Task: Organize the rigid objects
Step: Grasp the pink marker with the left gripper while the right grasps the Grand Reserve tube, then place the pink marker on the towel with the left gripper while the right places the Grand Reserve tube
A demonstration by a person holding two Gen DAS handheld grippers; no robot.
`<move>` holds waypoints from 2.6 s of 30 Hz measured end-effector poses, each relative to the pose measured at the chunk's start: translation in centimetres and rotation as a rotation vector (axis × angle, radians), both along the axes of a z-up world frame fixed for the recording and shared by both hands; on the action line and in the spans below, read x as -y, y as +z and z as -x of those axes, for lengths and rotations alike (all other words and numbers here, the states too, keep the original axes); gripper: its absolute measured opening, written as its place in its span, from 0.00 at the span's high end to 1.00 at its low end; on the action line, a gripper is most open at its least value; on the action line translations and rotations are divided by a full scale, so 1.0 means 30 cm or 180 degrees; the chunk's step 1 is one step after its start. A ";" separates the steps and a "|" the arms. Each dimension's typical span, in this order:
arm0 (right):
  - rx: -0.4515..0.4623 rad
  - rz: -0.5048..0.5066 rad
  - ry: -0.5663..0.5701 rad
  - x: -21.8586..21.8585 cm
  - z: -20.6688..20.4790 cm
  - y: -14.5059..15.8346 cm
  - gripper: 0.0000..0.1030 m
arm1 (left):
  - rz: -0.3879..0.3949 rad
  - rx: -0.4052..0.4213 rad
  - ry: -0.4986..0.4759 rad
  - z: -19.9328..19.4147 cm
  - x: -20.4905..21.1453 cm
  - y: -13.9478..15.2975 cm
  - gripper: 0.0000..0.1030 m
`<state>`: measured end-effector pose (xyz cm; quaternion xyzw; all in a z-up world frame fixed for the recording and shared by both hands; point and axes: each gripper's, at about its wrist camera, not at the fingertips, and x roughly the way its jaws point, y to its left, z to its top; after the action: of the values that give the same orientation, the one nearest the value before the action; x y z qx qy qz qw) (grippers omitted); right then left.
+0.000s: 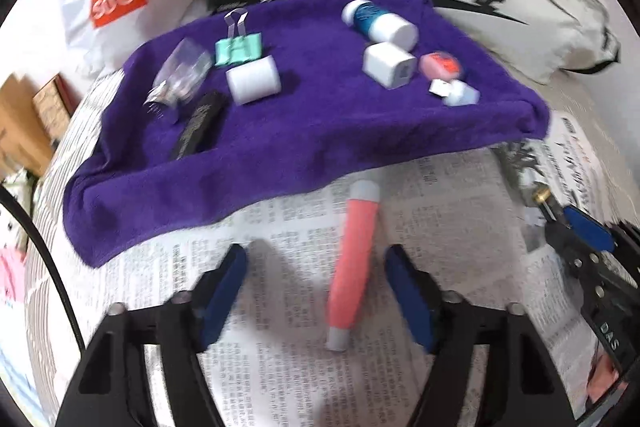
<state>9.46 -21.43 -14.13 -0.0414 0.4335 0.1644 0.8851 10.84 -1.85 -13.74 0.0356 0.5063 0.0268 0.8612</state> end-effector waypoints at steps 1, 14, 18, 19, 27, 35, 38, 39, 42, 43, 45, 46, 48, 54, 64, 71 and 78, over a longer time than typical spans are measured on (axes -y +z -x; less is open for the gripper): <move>-0.0004 -0.0013 0.0000 0.002 0.000 0.000 0.76 | 0.0055 0.0016 -0.0049 0.003 0.004 0.001 0.48; -0.0047 -0.0165 -0.0011 0.017 -0.005 0.000 0.76 | 0.0380 -0.0059 -0.0284 0.007 0.026 0.024 0.84; -0.0130 -0.0272 0.0028 0.034 -0.010 0.004 0.77 | 0.0563 -0.0043 -0.0283 0.020 -0.005 0.046 0.84; -0.0182 -0.0284 0.0038 0.037 -0.012 0.008 0.77 | 0.0561 -0.0022 -0.0292 0.025 -0.008 0.055 0.84; -0.0381 -0.0273 0.0055 0.055 -0.014 0.043 0.77 | 0.0643 0.0087 -0.0318 0.030 -0.045 0.113 0.84; -0.0379 -0.0312 0.0165 0.030 -0.033 0.108 0.77 | 0.0831 0.0178 -0.0246 0.015 -0.114 0.151 0.84; -0.0360 -0.0322 0.0217 0.014 -0.045 0.131 0.77 | 0.0911 0.0193 -0.0225 0.005 -0.138 0.157 0.84; -0.0352 -0.0320 0.0228 0.007 -0.049 0.138 0.77 | 0.0916 0.0197 -0.0217 0.002 -0.144 0.159 0.84; -0.0330 -0.0345 0.0273 -0.013 -0.058 0.160 0.77 | 0.0913 0.0219 -0.0207 -0.011 -0.159 0.171 0.84; -0.0323 -0.0364 0.0282 -0.019 -0.060 0.169 0.77 | 0.0918 0.0231 -0.0208 -0.016 -0.165 0.178 0.84; -0.0302 -0.0405 0.0328 -0.034 -0.069 0.187 0.77 | 0.0924 0.0249 -0.0218 -0.027 -0.173 0.191 0.84; -0.0284 -0.0424 0.0358 -0.044 -0.075 0.199 0.77 | 0.0910 0.0260 -0.0216 -0.034 -0.178 0.199 0.84; -0.0260 -0.0443 0.0417 -0.070 -0.099 0.221 0.77 | 0.0878 0.0282 -0.0208 -0.049 -0.188 0.212 0.84; -0.0139 -0.0441 0.0561 -0.154 -0.195 0.273 0.77 | 0.0838 0.0308 -0.0168 -0.104 -0.226 0.232 0.84; -0.0193 -0.0392 0.0719 -0.360 -0.390 0.214 0.77 | 0.0798 0.0193 0.0012 -0.225 -0.300 0.183 0.84; -0.0304 -0.0218 0.0801 -0.451 -0.457 0.111 0.77 | 0.0855 0.0139 0.0029 -0.267 -0.316 0.156 0.84; -0.0332 -0.0140 0.0819 -0.464 -0.495 0.059 0.77 | 0.0844 0.0091 0.0036 -0.304 -0.322 0.138 0.84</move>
<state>24.31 -7.51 -12.36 -0.0685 0.4663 0.2879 0.8337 19.96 7.81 -9.60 -0.0818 0.4932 -0.0350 0.8654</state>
